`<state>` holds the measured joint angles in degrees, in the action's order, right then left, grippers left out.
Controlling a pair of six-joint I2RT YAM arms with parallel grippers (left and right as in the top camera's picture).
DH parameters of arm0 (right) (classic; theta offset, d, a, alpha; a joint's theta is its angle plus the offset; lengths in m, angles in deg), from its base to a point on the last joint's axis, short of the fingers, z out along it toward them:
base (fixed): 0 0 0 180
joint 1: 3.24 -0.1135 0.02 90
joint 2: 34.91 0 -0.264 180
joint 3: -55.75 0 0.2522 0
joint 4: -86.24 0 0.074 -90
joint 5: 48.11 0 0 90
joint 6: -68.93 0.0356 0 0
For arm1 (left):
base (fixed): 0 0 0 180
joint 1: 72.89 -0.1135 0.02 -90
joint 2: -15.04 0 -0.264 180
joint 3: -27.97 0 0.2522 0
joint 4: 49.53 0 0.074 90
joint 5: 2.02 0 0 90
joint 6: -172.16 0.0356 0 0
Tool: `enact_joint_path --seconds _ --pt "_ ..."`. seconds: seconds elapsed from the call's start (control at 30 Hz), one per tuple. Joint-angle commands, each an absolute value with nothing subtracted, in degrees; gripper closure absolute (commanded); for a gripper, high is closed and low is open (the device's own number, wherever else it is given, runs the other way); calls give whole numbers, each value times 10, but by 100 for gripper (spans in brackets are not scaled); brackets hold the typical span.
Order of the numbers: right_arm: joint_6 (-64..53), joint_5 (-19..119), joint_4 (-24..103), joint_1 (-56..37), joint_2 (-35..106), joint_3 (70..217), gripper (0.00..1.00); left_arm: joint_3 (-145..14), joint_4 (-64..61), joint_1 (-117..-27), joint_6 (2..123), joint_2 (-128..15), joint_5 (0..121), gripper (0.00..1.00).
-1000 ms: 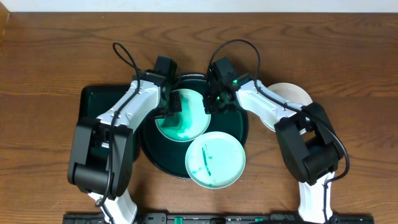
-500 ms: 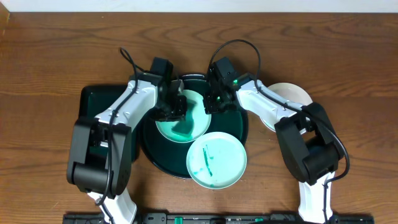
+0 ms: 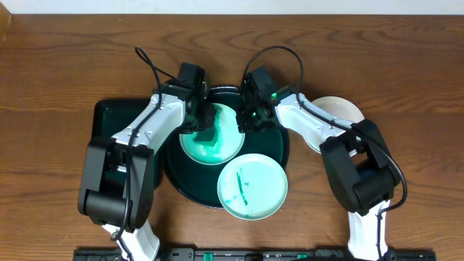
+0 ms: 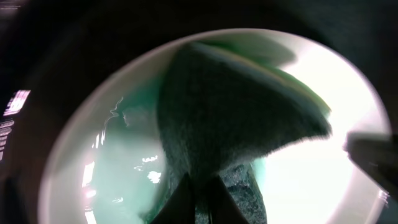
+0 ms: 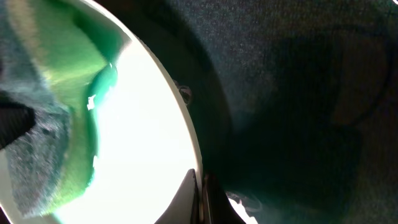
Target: Clean dirty plates on tray and stack at the side
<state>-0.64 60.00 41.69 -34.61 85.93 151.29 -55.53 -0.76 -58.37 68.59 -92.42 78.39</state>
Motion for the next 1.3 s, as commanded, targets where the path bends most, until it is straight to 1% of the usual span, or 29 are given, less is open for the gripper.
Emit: enact_joint_path --seconds 0.0,0.13,0.33,0.5,0.63,0.8,0.97,1.1,1.27 --pt "-3 598 415 -344 865 1527 99 -551 20 -595 650 -932 947 93" --pt "-3 598 415 -344 865 1527 99 -564 73 -595 605 -921 947 93" --pt "-3 598 414 -344 865 1527 99 -609 146 -595 604 -862 936 93" --pt "-3 598 414 -344 865 1527 99 -619 172 -604 604 -785 936 93" --pt "-3 598 409 -344 863 1528 99 -619 202 -640 609 -746 936 93" --pt "-15 594 401 -345 834 1528 99 -619 234 -714 637 -748 936 93" --pt "-35 504 386 -363 787 1528 99 -618 237 -784 645 -752 936 93" --pt "-46 367 368 -397 749 1528 99 -618 237 -815 645 -752 936 93" --pt "-68 188 356 -453 709 1528 99 -618 236 -823 646 -752 936 93"
